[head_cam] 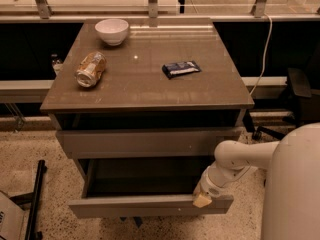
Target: Open middle drawer
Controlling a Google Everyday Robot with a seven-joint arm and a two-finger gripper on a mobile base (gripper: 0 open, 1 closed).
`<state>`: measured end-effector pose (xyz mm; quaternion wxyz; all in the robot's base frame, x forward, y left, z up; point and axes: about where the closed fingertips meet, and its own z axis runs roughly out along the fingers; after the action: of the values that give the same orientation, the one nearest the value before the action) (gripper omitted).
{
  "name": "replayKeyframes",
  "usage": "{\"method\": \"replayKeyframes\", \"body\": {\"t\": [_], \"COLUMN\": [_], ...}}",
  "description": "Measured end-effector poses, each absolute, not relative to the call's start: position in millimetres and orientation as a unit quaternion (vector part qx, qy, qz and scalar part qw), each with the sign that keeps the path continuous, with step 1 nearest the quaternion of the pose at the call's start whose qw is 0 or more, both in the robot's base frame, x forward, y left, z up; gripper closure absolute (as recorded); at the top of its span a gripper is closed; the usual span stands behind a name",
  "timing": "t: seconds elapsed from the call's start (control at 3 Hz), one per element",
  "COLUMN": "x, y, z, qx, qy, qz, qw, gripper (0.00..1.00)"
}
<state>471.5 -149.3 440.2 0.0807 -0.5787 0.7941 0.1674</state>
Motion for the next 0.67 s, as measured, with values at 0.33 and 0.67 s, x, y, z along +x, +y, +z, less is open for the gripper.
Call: {"method": "replayKeyframes", "body": {"t": [0.33, 0.67], "x": [466.1, 453.9], "y": [-146.9, -140.7], "z": [443.0, 454.7], "qx": [-0.579, -0.583], "qy": [0.796, 0.795], "qz": [0.16, 0.148], "qw": [0.077, 0.081], "gripper": [0.2, 0.0]}}
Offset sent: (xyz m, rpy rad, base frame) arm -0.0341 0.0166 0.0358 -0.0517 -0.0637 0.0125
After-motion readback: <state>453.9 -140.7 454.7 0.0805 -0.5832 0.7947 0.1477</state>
